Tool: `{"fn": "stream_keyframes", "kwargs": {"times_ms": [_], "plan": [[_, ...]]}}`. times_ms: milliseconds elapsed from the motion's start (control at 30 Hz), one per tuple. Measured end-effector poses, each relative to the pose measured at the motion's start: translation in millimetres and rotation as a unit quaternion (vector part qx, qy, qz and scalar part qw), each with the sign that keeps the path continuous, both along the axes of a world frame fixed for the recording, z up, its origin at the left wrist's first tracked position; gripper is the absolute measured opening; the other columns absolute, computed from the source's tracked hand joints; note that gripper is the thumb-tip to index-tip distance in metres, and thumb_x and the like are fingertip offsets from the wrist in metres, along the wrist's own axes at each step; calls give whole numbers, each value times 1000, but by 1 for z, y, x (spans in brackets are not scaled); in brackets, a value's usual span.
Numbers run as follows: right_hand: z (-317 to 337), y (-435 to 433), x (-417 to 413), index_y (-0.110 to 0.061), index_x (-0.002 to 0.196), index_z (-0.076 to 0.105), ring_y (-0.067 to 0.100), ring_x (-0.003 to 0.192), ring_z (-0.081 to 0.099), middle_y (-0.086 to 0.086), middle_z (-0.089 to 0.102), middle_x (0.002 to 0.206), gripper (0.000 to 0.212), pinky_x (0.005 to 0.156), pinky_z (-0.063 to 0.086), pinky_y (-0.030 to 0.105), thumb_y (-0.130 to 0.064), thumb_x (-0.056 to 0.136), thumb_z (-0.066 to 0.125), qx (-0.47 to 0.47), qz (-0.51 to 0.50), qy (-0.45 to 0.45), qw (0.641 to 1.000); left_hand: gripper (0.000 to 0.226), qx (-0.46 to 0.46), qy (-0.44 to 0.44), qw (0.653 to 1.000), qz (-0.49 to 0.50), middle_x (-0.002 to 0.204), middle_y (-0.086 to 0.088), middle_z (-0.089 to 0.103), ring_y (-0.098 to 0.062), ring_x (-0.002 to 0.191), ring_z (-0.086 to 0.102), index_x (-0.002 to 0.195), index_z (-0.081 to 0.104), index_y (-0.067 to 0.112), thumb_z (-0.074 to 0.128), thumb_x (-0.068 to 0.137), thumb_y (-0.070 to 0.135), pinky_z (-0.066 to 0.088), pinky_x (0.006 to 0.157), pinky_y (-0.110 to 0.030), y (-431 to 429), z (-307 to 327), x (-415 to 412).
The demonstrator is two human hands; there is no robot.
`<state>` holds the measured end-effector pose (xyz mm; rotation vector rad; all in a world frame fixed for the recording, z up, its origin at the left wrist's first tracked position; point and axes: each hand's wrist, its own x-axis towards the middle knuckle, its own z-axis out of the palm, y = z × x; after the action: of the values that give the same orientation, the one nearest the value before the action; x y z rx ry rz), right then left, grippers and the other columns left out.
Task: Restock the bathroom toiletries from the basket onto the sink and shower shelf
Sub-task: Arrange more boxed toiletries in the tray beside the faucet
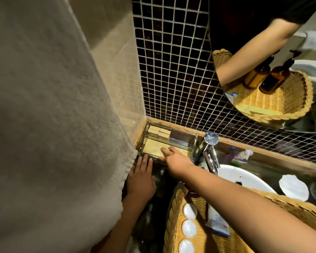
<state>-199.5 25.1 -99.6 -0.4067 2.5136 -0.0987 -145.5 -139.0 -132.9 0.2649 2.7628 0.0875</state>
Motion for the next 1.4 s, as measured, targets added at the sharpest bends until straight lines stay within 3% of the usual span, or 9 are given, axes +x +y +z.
{"fn": "stream_keyframes", "kwargs": {"times_ms": [200, 400, 733, 833, 967, 1133, 1233, 1333, 1400], "plan": [[-2, -3, 10, -24, 160, 3, 25, 153, -1, -4, -7, 167, 82, 120, 15, 50, -22, 98, 58, 32, -56, -103, 993, 71, 9, -6, 1000, -22, 165, -3, -17, -23, 151, -15, 158, -4, 24, 37, 101, 38, 5, 123, -46, 12, 1, -10], [-2, 3, 6, -23, 160, 0, 26, 152, -14, 4, -19, 165, 83, 121, 12, 48, -24, 98, 56, -3, -139, -82, 987, 84, -5, -25, 999, -27, 164, -3, -20, -24, 151, -14, 158, -6, 26, 49, 96, 34, 3, 122, -45, 16, 1, -26], [-2, 5, 12, -16, 160, 3, 26, 153, -7, 7, -13, 166, 87, 123, 13, 48, -20, 93, 58, 22, -112, -134, 984, 94, -5, -32, 999, -19, 166, -2, -16, -25, 152, -14, 158, -11, 24, 56, 93, 39, 5, 122, -47, 12, -2, -22], [1, 1, 7, -14, 160, 9, 27, 153, 5, 8, -6, 167, 79, 122, 19, 47, -23, 96, 54, 37, -106, -137, 984, 90, -10, -28, 999, -31, 166, -3, -13, -26, 152, -13, 158, -8, 26, 54, 94, 37, 5, 123, -48, 14, -1, -24], [-2, -6, 7, -18, 158, 19, 32, 143, 35, 7, 24, 162, 75, 111, 37, 47, -33, 94, 55, 48, -123, -148, 980, 86, -11, -45, 998, -39, 167, -3, -8, -29, 152, -11, 158, 0, 33, 56, 93, 34, 5, 122, -50, 18, -1, -30], [-8, -9, 10, -20, 160, 7, 37, 146, 27, 7, 11, 166, 88, 113, 36, 50, -36, 92, 61, 55, -140, -160, 976, 89, -11, -55, 998, -38, 167, -1, -6, -29, 152, -10, 158, 3, 35, 61, 90, 36, 6, 121, -52, 19, 1, -33], [-8, -10, 9, -18, 160, 10, 36, 146, 27, 9, 12, 166, 88, 114, 35, 50, -33, 91, 62, 49, -143, -160, 975, 93, -9, -57, 998, -35, 167, 0, -8, -29, 152, -11, 157, 0, 36, 63, 89, 38, 7, 120, -53, 18, -3, -31], [4, -8, 12, -14, 154, 27, 33, 133, 45, 12, 37, 153, 76, 106, 45, 44, -32, 90, 64, 38, -149, -151, 977, 96, -1, -70, 997, -24, 167, 1, -9, -28, 152, -10, 157, 1, 35, 65, 87, 39, 8, 121, -52, 20, 0, -30], [22, -2, 16, -12, 148, 39, 30, 118, 57, 13, 54, 136, 62, 98, 50, 40, -29, 92, 62, -22, -182, -128, 975, 88, 11, -73, 997, -8, 167, 2, -4, -27, 152, -6, 158, 5, 35, 60, 89, 38, 10, 121, -51, 22, 7, -29]]}}
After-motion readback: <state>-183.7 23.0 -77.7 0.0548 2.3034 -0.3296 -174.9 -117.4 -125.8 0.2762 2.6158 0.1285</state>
